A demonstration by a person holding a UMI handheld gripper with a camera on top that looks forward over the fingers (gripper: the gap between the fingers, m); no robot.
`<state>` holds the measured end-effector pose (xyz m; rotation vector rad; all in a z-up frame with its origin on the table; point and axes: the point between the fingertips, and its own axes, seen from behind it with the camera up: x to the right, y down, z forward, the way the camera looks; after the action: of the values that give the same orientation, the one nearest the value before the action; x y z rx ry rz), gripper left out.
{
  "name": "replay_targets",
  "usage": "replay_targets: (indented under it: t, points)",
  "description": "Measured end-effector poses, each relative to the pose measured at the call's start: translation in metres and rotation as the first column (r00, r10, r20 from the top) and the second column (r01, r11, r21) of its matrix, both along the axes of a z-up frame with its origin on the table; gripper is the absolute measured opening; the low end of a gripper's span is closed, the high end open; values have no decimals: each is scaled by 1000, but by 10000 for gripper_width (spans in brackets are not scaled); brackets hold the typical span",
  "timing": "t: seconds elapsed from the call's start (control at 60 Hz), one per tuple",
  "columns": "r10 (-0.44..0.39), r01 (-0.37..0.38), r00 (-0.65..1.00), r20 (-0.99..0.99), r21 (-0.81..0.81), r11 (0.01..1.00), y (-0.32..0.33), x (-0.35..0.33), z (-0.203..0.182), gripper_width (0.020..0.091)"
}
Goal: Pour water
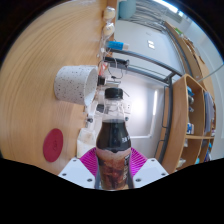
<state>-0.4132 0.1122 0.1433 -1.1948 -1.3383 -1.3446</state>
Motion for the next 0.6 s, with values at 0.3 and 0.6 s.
replay_targets:
  t: [0.3,0.6]
  points:
    - [26,-52,915,403,53,997,27,-20,19,384]
    - [-10,6,989,149,26,1000,18,-4,17,386]
